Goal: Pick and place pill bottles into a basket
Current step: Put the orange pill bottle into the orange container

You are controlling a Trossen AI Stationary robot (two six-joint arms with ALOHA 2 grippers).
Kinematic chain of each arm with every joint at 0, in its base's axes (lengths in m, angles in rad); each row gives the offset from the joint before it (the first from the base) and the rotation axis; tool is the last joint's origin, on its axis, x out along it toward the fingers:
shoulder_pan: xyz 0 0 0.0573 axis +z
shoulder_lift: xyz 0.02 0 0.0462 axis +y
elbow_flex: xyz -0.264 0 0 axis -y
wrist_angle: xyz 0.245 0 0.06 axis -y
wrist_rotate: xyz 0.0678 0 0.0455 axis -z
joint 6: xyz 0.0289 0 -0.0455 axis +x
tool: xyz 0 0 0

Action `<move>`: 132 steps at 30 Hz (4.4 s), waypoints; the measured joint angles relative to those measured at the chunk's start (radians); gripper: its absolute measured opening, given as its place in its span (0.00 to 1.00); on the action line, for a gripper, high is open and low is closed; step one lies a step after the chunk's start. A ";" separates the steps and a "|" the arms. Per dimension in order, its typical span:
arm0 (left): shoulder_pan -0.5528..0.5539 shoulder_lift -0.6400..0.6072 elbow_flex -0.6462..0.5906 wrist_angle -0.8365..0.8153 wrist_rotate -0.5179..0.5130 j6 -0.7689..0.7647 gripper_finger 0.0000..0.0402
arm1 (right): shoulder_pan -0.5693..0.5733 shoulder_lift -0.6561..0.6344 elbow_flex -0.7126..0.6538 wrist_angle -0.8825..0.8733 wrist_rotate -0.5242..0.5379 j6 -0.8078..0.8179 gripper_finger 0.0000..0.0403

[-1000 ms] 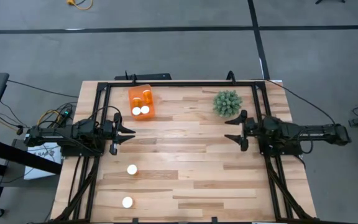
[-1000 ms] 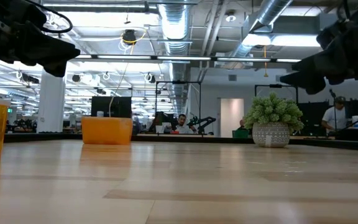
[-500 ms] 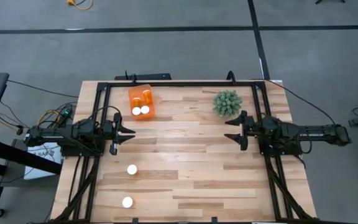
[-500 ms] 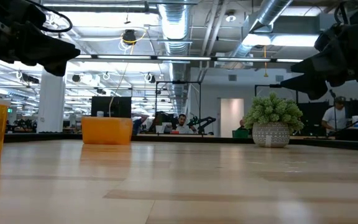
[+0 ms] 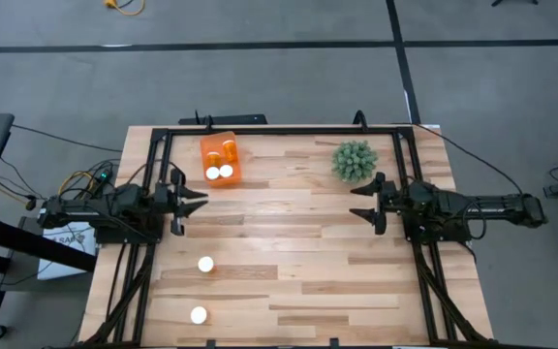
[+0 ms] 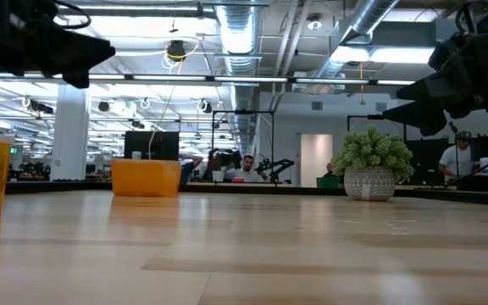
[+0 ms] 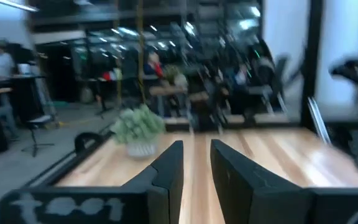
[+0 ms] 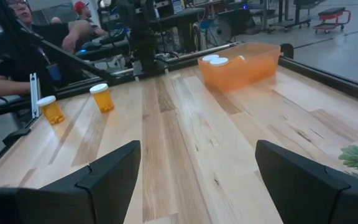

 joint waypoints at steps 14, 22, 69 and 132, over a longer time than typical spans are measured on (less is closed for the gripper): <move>0.000 0.000 0.000 0.103 -0.030 -0.231 0.18 | 0.000 0.000 0.000 0.000 -0.001 0.000 0.77; -0.001 0.000 0.003 0.249 0.211 -0.194 0.18 | 0.000 0.000 0.000 0.000 -0.001 0.000 0.77; -0.196 0.810 0.655 -0.744 0.129 -0.434 0.49 | 0.000 0.000 0.000 -0.008 -0.003 0.000 0.77; -0.579 1.424 0.943 -1.039 -0.020 -0.917 0.59 | 0.000 0.000 0.000 -0.015 -0.004 0.000 0.77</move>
